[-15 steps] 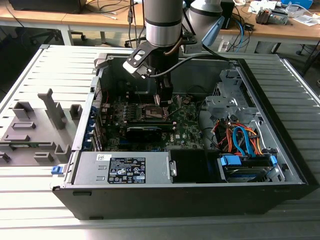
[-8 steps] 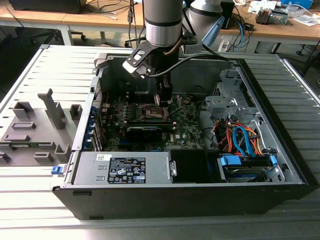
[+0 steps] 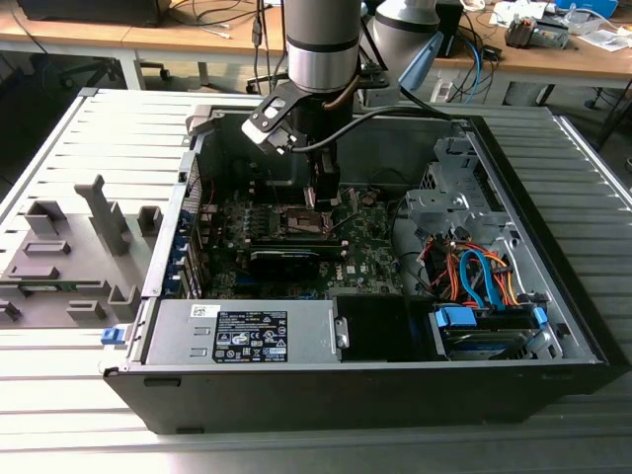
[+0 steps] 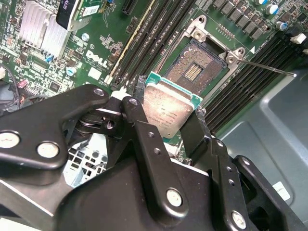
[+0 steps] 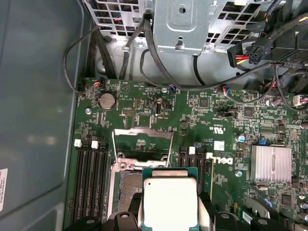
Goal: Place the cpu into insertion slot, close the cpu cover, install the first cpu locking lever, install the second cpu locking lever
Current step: 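Place the cpu into insertion slot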
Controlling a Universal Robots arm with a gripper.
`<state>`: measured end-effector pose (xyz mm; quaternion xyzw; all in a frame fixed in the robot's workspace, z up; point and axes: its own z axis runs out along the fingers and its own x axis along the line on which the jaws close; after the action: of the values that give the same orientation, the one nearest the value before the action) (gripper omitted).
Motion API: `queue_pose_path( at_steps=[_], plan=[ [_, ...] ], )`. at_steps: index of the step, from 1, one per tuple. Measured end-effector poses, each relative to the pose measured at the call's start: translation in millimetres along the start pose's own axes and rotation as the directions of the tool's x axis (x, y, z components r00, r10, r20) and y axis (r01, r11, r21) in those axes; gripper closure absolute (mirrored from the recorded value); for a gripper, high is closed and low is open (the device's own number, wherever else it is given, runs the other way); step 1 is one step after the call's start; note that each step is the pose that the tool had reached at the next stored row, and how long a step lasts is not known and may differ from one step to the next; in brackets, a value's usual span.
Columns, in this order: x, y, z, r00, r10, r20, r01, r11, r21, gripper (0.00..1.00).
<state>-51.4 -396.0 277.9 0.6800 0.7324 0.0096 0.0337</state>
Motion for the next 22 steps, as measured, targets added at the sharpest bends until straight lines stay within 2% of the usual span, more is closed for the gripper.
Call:
queue_pose_path(
  at_steps=[22],
  plan=[
    [0.0, 0.0, 0.0, 0.9990, 0.044, 0.0049, -0.044, 0.9990, 0.0017, 0.46]
  ],
)
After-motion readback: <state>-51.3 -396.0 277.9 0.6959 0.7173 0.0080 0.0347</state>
